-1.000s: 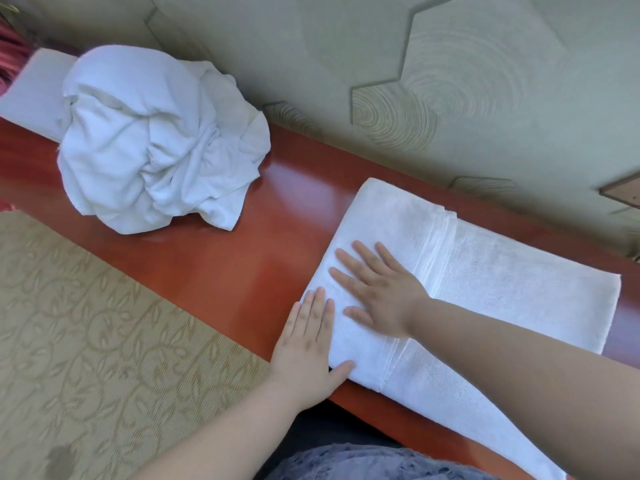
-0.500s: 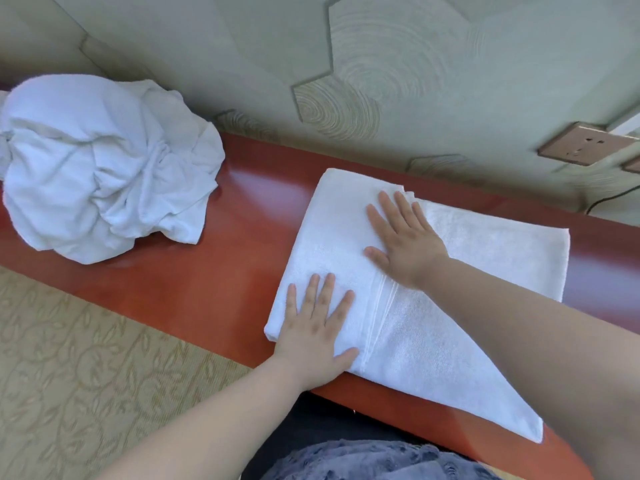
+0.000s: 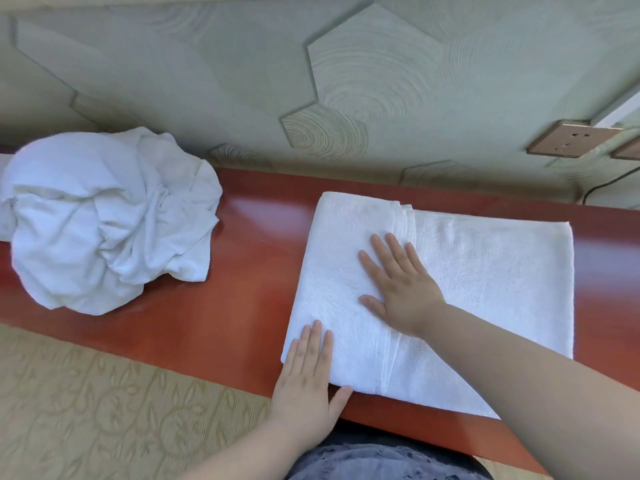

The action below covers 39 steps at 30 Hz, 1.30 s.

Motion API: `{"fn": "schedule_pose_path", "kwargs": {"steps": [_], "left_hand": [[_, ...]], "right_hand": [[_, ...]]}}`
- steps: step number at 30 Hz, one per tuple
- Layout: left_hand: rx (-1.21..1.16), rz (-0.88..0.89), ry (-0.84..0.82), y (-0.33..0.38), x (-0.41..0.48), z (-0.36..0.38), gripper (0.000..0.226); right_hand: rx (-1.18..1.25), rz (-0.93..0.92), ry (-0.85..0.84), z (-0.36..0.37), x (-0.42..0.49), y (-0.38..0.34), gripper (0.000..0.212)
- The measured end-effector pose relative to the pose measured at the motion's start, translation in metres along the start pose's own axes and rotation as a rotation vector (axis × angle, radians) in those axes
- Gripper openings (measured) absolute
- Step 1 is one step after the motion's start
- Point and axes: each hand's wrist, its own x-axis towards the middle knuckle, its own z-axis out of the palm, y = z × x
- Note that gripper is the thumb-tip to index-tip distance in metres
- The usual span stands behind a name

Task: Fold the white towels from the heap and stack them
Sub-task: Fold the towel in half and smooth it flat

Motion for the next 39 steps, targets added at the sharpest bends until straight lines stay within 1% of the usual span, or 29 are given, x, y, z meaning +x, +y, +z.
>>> {"fn": "schedule_pose_path", "kwargs": {"steps": [2, 4, 7, 9, 12, 15, 17, 19, 22, 24, 26, 27, 29, 32, 33, 35, 37, 39], "left_hand": [[-0.046, 0.069, 0.047, -0.016, 0.017, -0.013, 0.086], [-0.057, 0.1, 0.057, -0.03, 0.053, -0.031, 0.085], [-0.014, 0.142, -0.014, -0.043, 0.124, -0.05, 0.088], [0.05, 0.176, 0.002, -0.046, 0.173, -0.058, 0.09], [0.059, 0.212, 0.016, -0.043, 0.235, -0.075, 0.09], [0.108, 0.242, 0.004, -0.035, 0.275, -0.091, 0.089], [0.136, 0.243, 0.002, -0.031, 0.286, -0.098, 0.087], [0.141, 0.251, 0.024, -0.026, 0.281, -0.096, 0.084], [0.104, 0.32, 0.035, -0.01, 0.248, -0.082, 0.082], [0.109, 0.36, 0.022, 0.004, 0.217, -0.067, 0.078], [0.103, 0.349, 0.014, 0.016, 0.187, -0.054, 0.074], [0.091, 0.33, 0.009, 0.021, 0.172, -0.047, 0.074], [0.075, 0.316, 0.0, 0.032, 0.143, -0.035, 0.075], [0.118, 0.413, -0.051, 0.052, 0.108, -0.02, 0.076], [0.142, 0.451, -0.061, 0.06, 0.1, -0.017, 0.076], [0.18, 0.486, -0.093, 0.078, 0.094, -0.014, 0.076], [0.206, 0.464, -0.122, 0.1, 0.096, -0.015, 0.076], [0.229, 0.416, -0.131, 0.125, 0.101, -0.018, 0.077]], "right_hand": [[0.011, 0.014, 0.026, 0.005, -0.002, 0.0, 0.08], [0.011, 0.02, 0.063, 0.005, -0.002, 0.001, 0.08], [0.026, 0.049, 0.113, 0.007, -0.002, -0.001, 0.082], [0.03, 0.109, 0.102, 0.008, -0.005, -0.004, 0.084], [0.058, 0.221, 0.055, 0.01, -0.012, -0.014, 0.086], [0.104, 0.326, 0.032, 0.01, -0.025, -0.026, 0.088], [0.107, 0.358, -0.004, 0.009, -0.037, -0.033, 0.092], [0.078, 0.325, -0.057, 0.01, -0.051, -0.036, 0.096], [0.07, 0.205, -0.062, 0.015, -0.069, -0.034, 0.099], [0.058, 0.158, -0.044, 0.02, -0.083, -0.029, 0.098], [0.041, 0.164, -0.019, 0.027, -0.101, -0.022, 0.092], [0.035, 0.207, -0.018, 0.03, -0.111, -0.019, 0.089], [0.043, 0.376, -0.015, 0.035, -0.137, -0.008, 0.085], [0.065, 0.658, -0.017, 0.039, -0.183, 0.011, 0.084], [0.068, 0.708, -0.018, 0.039, -0.199, 0.017, 0.084], [0.08, 0.746, -0.017, 0.041, -0.23, 0.025, 0.084], [0.138, 0.786, -0.012, 0.04, -0.252, 0.03, 0.084], [0.288, 0.869, 0.03, 0.033, -0.263, 0.031, 0.086]]}}
